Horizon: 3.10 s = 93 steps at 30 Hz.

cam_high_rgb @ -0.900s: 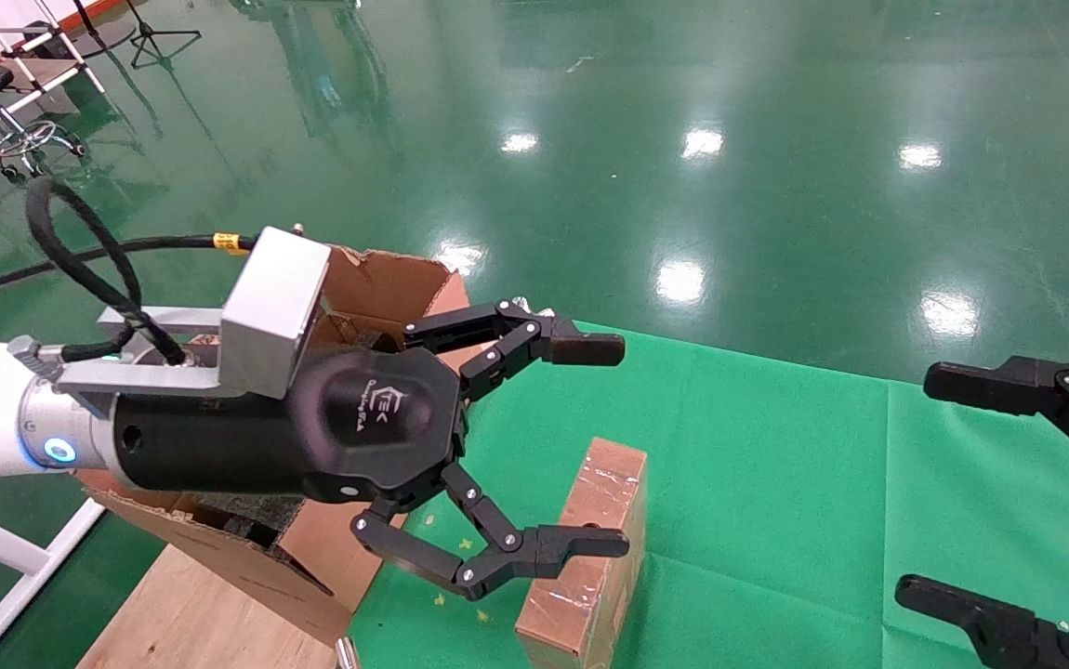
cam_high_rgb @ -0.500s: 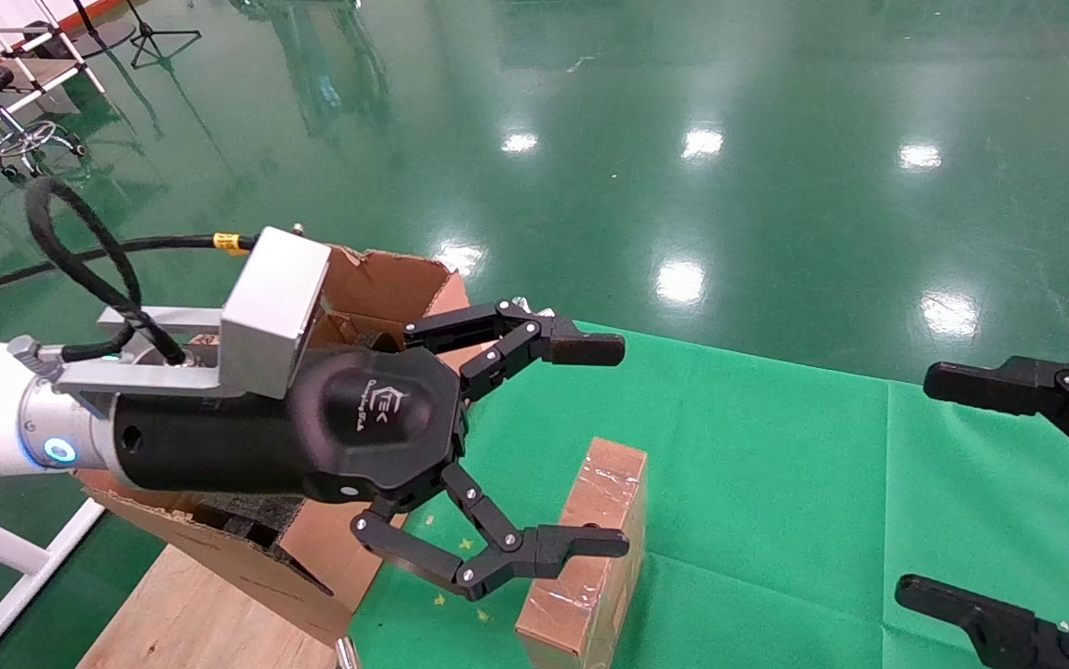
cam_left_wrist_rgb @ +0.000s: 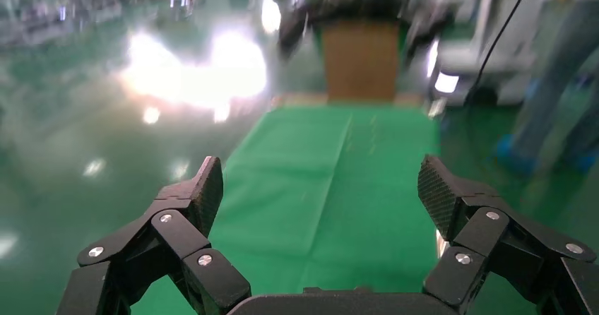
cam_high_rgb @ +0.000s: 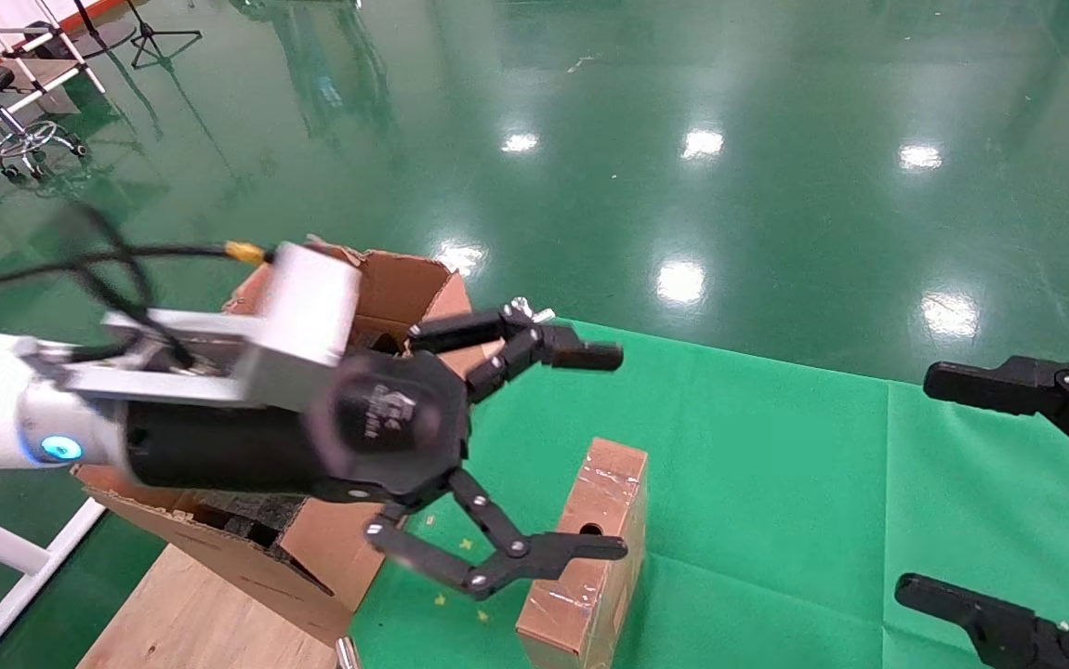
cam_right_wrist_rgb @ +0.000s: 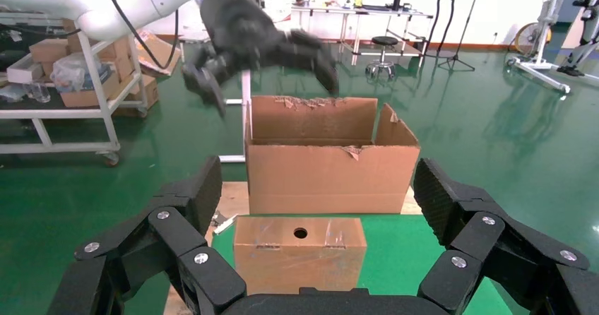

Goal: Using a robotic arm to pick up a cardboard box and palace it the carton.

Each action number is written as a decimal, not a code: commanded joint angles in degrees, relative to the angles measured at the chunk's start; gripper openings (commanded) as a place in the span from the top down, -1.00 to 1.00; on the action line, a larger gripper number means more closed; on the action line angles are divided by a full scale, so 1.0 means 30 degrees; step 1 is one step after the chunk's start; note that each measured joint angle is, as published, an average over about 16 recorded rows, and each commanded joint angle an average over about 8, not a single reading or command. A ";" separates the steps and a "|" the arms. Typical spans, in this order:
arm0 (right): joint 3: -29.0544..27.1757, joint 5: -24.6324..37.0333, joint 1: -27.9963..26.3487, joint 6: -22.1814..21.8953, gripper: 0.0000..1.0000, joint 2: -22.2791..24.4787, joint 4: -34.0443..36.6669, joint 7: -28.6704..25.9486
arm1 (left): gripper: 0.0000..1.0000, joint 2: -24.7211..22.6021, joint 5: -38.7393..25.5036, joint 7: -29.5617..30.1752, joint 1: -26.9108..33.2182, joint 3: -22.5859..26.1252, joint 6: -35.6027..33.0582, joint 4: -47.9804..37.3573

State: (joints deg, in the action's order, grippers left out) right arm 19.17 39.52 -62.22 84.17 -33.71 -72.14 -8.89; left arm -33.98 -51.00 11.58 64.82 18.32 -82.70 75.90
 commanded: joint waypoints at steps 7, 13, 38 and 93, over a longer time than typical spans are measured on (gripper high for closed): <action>0.0000 0.0000 0.0001 -0.0004 1.00 0.0003 0.0004 0.0001 | -1.00 -0.0058 -0.3071 0.0931 0.1429 0.0971 0.1061 0.0566; 0.0000 0.0000 0.0002 -0.0006 1.00 0.0003 0.0006 0.0002 | -1.00 -0.0105 -0.3407 0.0870 0.1603 0.1057 0.1112 0.0355; 0.0005 -0.0003 -0.0001 -0.0007 1.00 0.0005 0.0009 0.0006 | -1.00 -0.6260 -1.6337 1.9235 1.2921 0.8998 -0.2649 0.0003; 0.0013 -0.0012 0.0003 -0.0019 -0.30 0.0011 0.0014 0.0012 | -0.75 -1.1240 -1.2555 2.9804 1.6407 2.1388 -0.1391 -0.1655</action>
State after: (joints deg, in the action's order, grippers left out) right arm 19.21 39.48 -62.22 84.12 -33.68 -72.10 -8.86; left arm -67.57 -88.62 101.04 114.09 82.36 -86.93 71.09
